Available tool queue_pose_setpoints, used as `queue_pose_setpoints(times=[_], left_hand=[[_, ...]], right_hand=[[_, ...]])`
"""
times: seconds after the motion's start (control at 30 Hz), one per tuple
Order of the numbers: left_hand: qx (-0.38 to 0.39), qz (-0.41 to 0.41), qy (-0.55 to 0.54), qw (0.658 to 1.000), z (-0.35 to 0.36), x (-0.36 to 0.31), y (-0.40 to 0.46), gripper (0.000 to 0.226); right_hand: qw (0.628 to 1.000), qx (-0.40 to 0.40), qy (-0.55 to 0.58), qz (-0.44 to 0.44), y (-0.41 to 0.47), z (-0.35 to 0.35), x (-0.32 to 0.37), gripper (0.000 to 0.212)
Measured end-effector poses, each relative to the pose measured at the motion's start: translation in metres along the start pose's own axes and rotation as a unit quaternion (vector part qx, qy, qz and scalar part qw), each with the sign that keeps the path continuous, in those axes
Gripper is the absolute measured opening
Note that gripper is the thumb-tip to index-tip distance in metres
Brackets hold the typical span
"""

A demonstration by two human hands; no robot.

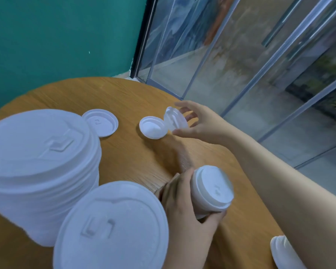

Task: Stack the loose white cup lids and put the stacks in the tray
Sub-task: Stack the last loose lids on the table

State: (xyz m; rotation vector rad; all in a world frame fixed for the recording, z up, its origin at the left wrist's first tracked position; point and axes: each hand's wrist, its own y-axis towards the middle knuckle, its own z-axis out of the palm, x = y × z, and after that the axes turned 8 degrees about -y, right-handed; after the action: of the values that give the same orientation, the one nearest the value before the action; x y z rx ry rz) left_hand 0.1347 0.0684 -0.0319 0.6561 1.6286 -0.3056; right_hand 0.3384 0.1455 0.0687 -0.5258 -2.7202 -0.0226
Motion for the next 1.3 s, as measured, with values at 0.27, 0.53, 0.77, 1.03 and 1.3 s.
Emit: queue_pose_setpoints(times=[0.27, 0.53, 0.77, 1.03, 1.3], left_hand=[[0.020, 0.006, -0.009, 1.000, -0.005, -0.002, 0.001, 0.103], [0.002, 0.020, -0.024, 1.000, -0.007, -0.008, 0.005, 0.098], [0.011, 0.036, -0.026, 0.999, -0.008, -0.008, 0.004, 0.084], [0.023, 0.013, -0.011, 1.000, -0.011, -0.007, 0.003, 0.090], [0.022, 0.010, -0.015, 1.000, -0.013, -0.009, 0.001, 0.090]], right_hand=[[0.987, -0.058, 0.145, 0.032, -0.054, -0.024, -0.002, 0.068], [0.968, -0.071, 0.238, 0.020, -0.125, -0.011, 0.014, 0.067], [0.975, -0.072, 0.206, 0.040, -0.158, 0.006, 0.011, 0.068], [0.985, -0.037, 0.152, 0.068, -0.177, 0.011, 0.000, 0.068], [0.989, -0.006, 0.134, 0.059, -0.182, 0.010, 0.000, 0.070]])
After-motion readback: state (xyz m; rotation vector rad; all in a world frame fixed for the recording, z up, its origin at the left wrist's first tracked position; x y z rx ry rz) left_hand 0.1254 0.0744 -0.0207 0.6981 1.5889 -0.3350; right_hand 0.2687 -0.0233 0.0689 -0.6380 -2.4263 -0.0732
